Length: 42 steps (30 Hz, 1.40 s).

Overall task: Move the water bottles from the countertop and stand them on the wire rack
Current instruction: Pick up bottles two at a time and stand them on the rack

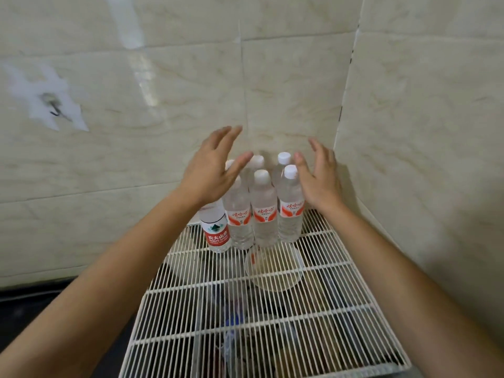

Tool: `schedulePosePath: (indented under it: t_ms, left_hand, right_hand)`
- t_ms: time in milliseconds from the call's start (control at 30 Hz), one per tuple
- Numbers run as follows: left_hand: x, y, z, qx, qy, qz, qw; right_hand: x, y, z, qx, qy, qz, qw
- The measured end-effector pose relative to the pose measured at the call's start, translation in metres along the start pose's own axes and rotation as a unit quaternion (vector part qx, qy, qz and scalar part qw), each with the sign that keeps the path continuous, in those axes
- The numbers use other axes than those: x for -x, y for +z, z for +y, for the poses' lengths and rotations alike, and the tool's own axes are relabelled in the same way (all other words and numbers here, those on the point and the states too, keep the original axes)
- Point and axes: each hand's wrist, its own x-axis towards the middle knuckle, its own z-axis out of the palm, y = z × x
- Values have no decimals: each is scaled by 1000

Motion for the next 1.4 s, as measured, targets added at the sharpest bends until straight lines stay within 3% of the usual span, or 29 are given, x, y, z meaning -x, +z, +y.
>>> schedulePosePath:
  t_ms: [67, 133, 200, 467, 767, 1033, 1167, 1267, 1400]
  left_hand:
    - [27, -15, -6, -77, 10, 94, 993]
    - [58, -25, -16, -144, 2, 137, 980]
    - [91, -32, -27, -185, -26, 122, 975]
    - [225, -86, -65, -299, -155, 29, 941]
    - [386, -189, -116, -370, -223, 21, 901]
    - [583, -329, -203, -387, -323, 10, 864]
    - [661, -380, -234, -367, -397, -6, 841]
    - [700, -413, -264, -366, -422, -14, 829]
    - [733, -442, -310, -346, -465, -2, 815]
  right_hand:
    - [4, -2, -12, 39, -66, 52, 996]
    - [15, 7, -21, 64, -129, 84, 986]
    - [31, 25, -27, 75, -188, 84, 976]
    - [109, 124, -68, 67, -323, -45, 943]
    - [236, 216, -185, 40, -404, -134, 904]
    - [418, 348, -356, -4, -376, -247, 893]
    - [498, 399, -434, -21, -409, -305, 860]
    - [526, 432, -473, -21, -442, -326, 835]
    - [538, 481, -504, -12, -440, -346, 829]
